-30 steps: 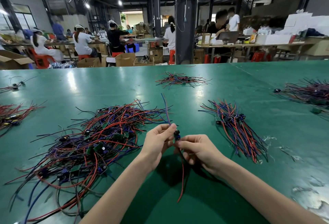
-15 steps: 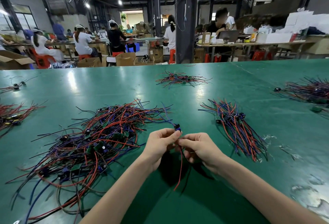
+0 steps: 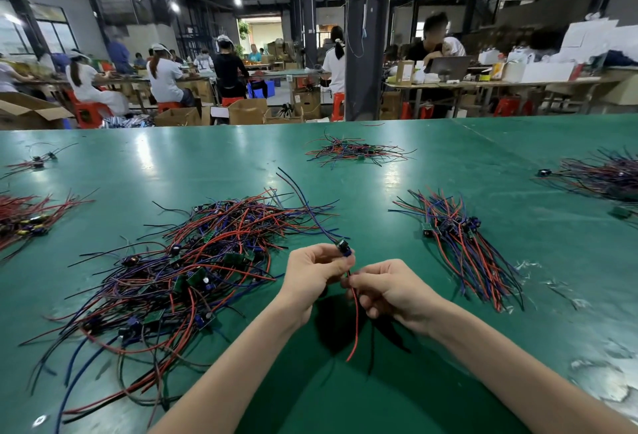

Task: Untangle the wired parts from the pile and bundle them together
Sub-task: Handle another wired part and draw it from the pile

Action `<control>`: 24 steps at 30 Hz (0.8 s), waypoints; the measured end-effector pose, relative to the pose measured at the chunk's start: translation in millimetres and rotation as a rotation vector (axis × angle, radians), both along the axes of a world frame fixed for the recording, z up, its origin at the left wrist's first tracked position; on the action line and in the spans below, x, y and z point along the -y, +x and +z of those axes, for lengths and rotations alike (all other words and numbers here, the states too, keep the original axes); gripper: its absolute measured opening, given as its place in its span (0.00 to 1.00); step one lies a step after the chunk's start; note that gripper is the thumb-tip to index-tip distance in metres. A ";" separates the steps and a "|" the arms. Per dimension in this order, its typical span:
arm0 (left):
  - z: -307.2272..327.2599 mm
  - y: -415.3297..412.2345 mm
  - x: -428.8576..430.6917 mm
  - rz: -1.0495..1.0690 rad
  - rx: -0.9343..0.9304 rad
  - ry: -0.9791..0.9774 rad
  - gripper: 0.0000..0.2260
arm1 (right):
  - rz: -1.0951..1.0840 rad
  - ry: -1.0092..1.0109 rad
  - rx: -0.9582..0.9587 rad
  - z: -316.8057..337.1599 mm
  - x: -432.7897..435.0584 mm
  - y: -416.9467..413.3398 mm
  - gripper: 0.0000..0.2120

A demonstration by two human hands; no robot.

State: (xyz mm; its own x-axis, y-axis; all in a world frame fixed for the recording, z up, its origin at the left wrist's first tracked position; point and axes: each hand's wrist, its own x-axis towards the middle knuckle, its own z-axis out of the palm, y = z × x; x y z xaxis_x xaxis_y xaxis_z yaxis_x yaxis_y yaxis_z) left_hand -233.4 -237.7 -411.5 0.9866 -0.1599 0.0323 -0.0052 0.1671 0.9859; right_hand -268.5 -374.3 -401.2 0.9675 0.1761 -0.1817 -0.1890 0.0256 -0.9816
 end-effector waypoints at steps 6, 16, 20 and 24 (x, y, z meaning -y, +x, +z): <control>5.1 11.4 -12.4 0.108 -0.009 -0.046 0.06 | 0.084 -0.010 -0.046 0.3 -5.1 -6.5 0.06; 10.1 22.9 -30.6 0.232 -0.023 -0.059 0.04 | 0.243 -0.097 -0.007 3.9 -8.2 -15.1 0.04; 8.8 24.1 -31.5 0.257 -0.041 -0.036 0.04 | 0.299 -0.181 0.016 3.5 -8.1 -16.6 0.06; 9.0 24.8 -31.2 0.274 -0.053 -0.017 0.03 | 0.346 -0.188 0.022 4.2 -3.9 -15.1 0.06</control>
State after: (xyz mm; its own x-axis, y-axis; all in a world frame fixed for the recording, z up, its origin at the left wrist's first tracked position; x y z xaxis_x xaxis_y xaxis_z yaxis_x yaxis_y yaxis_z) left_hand -208.6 -206.5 -402.5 0.9933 0.1135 -0.0201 -0.0010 0.1828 0.9832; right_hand -283.6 -370.4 -397.0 0.8607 0.4584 -0.2216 -0.1337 -0.2165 -0.9671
